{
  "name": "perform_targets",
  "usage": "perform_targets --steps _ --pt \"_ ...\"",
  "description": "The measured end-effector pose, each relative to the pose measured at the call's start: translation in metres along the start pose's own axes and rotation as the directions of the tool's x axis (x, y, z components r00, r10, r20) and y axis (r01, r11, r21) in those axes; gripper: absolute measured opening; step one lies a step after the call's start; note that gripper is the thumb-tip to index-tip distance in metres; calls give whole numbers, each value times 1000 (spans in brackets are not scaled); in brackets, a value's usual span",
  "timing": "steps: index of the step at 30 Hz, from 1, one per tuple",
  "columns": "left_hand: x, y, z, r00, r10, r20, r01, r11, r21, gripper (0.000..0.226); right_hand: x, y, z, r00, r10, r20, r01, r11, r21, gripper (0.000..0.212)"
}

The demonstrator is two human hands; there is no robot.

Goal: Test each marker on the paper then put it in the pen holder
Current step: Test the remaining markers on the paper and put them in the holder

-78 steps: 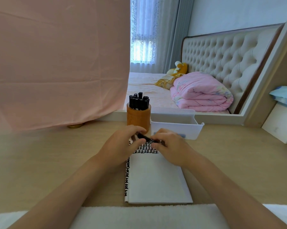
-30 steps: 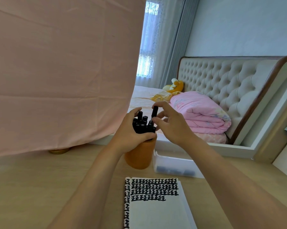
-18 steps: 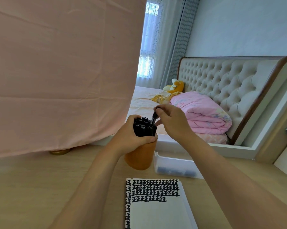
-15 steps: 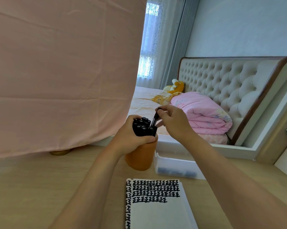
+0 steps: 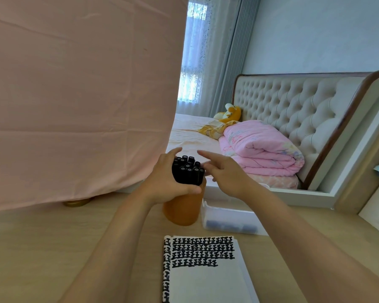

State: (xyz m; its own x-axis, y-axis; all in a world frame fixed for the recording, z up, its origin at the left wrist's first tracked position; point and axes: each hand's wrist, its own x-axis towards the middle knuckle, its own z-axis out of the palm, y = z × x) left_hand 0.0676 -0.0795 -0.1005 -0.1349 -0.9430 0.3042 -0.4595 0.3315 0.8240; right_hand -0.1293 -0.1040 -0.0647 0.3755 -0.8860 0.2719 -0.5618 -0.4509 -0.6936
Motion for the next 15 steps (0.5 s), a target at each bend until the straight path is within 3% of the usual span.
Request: perform_targets --steps 3,6,10,15 --pt "-2 -1 -1 1000 19 -12 -19 999 -27 121 -7 13 -9 999 51 -2 -51 998 -42 37" --pt "-2 0 -1 999 35 1 -35 996 -83 112 -11 26 -24 975 172 139 -124 947 -297 20" --pt "-2 -1 6 999 53 8 -53 997 -54 114 -12 30 -33 879 360 313 -134 816 -562 19" --pt "-1 -5 15 997 61 -52 -64 996 -60 101 0 34 -18 767 481 426 -117 757 -643 15"
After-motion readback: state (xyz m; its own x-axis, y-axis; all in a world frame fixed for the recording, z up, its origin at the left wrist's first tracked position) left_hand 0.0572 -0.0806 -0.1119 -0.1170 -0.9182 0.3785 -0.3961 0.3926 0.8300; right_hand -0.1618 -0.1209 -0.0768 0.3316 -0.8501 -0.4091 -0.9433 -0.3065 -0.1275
